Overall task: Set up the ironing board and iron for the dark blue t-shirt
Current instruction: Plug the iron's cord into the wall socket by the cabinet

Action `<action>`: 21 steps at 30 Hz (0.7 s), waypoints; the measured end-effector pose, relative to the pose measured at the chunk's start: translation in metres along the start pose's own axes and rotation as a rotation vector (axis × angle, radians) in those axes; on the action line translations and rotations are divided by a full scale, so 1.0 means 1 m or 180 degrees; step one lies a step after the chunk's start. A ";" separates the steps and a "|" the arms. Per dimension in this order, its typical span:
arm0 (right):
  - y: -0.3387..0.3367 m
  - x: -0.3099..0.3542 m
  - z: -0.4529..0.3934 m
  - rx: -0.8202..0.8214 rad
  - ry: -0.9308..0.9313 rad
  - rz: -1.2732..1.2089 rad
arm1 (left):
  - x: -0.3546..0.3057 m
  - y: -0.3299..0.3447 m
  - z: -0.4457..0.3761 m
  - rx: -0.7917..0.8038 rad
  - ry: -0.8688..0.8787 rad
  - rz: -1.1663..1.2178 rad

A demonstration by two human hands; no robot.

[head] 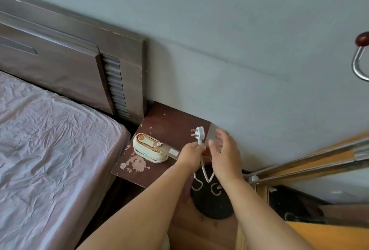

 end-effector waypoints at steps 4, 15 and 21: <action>0.005 -0.020 0.023 0.0825 0.0177 -0.0394 | 0.025 0.019 0.023 -0.0013 0.0090 -0.0312; -0.038 -0.073 0.073 0.1285 0.0211 -0.1232 | 0.074 0.069 0.078 -0.0217 -0.0184 -0.0052; -0.032 -0.092 0.078 0.0553 0.0236 -0.0736 | 0.083 0.059 0.072 -0.0778 0.0587 -0.1200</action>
Point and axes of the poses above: each hand's wrist, its own z-axis away from the middle knuckle, its own y-axis out of the palm, x = y × z, the point moved 8 cm from there along -z, towards the middle knuckle
